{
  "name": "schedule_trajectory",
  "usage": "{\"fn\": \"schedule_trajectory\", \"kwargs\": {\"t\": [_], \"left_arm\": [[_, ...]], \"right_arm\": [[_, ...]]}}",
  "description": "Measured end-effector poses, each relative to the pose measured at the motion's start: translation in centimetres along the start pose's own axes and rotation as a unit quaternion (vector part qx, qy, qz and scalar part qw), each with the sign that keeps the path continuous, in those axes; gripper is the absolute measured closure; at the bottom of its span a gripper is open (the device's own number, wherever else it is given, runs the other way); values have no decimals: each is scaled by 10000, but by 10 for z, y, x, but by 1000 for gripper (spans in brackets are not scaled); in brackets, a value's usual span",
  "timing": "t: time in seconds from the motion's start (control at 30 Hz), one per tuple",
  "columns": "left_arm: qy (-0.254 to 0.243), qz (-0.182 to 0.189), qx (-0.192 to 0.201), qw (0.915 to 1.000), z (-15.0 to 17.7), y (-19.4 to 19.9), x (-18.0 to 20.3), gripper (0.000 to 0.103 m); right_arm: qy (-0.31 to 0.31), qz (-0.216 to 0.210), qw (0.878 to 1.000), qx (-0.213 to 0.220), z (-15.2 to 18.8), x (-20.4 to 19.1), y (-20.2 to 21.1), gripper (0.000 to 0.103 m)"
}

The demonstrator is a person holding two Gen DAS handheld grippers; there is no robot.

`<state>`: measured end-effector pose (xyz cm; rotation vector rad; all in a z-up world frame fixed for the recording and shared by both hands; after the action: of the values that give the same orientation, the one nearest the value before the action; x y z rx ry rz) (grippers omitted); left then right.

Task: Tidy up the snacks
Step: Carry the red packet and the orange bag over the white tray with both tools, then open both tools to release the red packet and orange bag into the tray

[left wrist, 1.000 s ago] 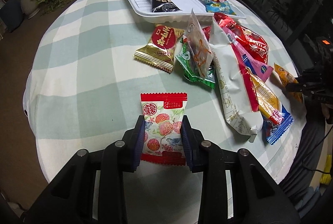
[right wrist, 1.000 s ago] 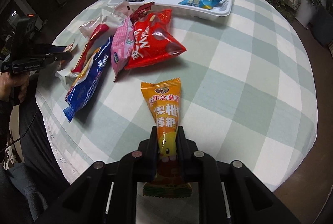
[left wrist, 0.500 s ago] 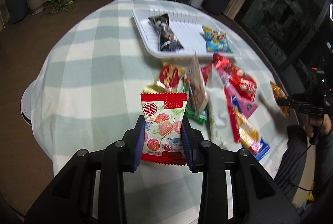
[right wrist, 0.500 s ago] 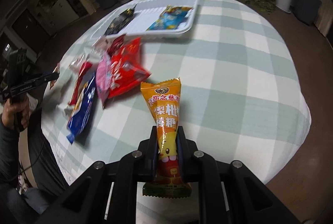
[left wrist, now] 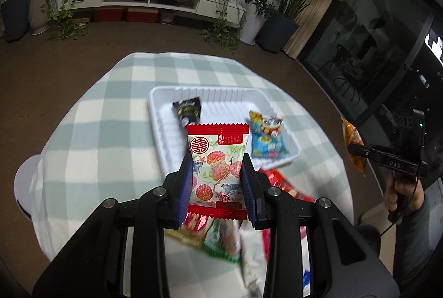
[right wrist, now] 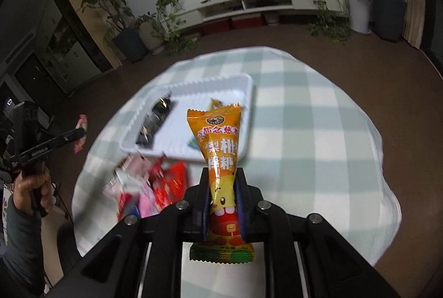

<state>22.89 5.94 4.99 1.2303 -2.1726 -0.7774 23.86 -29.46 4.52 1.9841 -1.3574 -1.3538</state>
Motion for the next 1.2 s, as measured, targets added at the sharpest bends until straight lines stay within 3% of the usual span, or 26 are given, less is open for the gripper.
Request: {"fn": "schedule_trajectory", "kwargs": {"t": [0.2, 0.37, 0.77, 1.2], "left_arm": [[-23, 115, -88, 9999, -38, -41, 4, 73], [47, 226, -241, 9994, -48, -85, 3, 73], [-9, 169, -811, 9966, -41, -169, -3, 73], [-70, -27, -1128, 9936, -29, -208, -4, 71]], "right_arm": [[204, -303, 9993, -4, -32, -53, -33, 86], [143, -408, 9990, -121, -48, -73, -67, 86], [-232, -15, 9980, -592, -55, -57, -155, 86], [-158, 408, 9964, -722, -44, -43, -187, 86]]}}
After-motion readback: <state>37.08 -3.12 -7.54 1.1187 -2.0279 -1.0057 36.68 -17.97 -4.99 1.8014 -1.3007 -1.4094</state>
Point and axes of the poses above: each gripper's, at about its wrist camera, not at the fingertips, and y roughly against the way its jaws point, x to its right, z to its underside, the point moved 1 cm from there along -y, roughly the way its jaws point, and after that the axes turned 15 degrees about -y, right-handed, at the moved point
